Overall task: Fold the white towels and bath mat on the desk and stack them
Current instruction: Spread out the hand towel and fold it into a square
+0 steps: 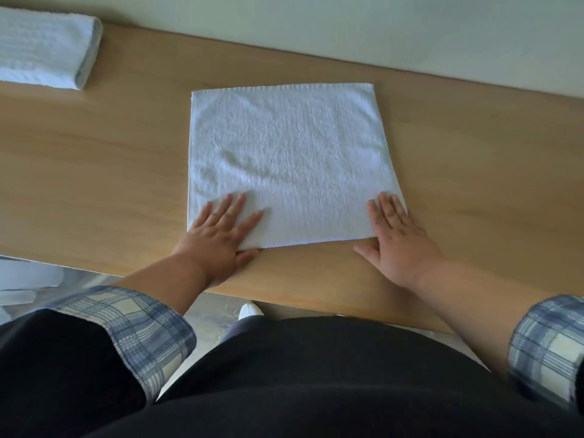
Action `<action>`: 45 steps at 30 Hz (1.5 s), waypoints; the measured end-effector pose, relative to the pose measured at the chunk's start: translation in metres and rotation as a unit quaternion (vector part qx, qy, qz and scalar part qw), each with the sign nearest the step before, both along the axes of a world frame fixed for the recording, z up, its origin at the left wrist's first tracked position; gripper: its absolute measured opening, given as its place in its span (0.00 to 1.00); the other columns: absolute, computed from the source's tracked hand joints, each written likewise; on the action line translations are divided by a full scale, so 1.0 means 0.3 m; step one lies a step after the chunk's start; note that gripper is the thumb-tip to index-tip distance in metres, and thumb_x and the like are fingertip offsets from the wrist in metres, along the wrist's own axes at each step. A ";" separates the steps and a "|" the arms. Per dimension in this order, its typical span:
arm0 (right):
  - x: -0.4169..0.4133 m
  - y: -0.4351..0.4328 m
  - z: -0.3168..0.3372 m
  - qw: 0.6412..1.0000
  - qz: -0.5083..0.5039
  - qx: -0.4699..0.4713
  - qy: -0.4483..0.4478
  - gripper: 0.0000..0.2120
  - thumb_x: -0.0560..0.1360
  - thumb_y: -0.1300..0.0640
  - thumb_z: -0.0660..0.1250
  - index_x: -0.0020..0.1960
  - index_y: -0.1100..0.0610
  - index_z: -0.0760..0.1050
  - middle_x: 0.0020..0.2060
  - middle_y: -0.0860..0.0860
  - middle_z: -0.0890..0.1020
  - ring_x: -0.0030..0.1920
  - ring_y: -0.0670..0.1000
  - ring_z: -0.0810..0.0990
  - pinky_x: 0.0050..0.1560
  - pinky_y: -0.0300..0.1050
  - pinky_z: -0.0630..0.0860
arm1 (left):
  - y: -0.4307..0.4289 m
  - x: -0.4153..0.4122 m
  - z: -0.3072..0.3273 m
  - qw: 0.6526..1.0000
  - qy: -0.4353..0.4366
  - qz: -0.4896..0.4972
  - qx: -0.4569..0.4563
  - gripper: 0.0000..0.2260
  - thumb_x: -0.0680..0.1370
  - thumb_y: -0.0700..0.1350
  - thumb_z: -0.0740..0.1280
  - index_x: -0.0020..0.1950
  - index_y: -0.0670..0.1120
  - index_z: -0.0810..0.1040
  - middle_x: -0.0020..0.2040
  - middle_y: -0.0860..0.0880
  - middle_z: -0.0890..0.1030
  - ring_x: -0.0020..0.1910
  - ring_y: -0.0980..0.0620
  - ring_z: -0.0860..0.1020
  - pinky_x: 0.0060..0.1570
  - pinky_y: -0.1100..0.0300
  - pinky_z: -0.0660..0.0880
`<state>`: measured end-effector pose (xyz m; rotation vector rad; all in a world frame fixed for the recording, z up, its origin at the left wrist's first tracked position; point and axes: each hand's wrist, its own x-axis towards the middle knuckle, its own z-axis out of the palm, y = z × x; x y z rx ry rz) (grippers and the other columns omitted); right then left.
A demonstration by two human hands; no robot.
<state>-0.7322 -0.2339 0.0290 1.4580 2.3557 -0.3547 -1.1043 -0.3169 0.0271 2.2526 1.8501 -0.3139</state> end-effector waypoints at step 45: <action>-0.147 0.206 0.362 0.755 -0.501 0.058 0.419 0.11 0.77 0.51 0.60 0.57 0.52 0.75 0.45 0.45 0.80 0.44 0.47 0.77 0.42 0.42 0.70 | 0.395 -0.286 0.302 0.814 -0.390 0.426 0.058 0.08 0.72 0.66 0.58 0.44 0.65 0.72 0.42 0.56 0.79 0.39 0.53 0.76 0.35 0.55 0.71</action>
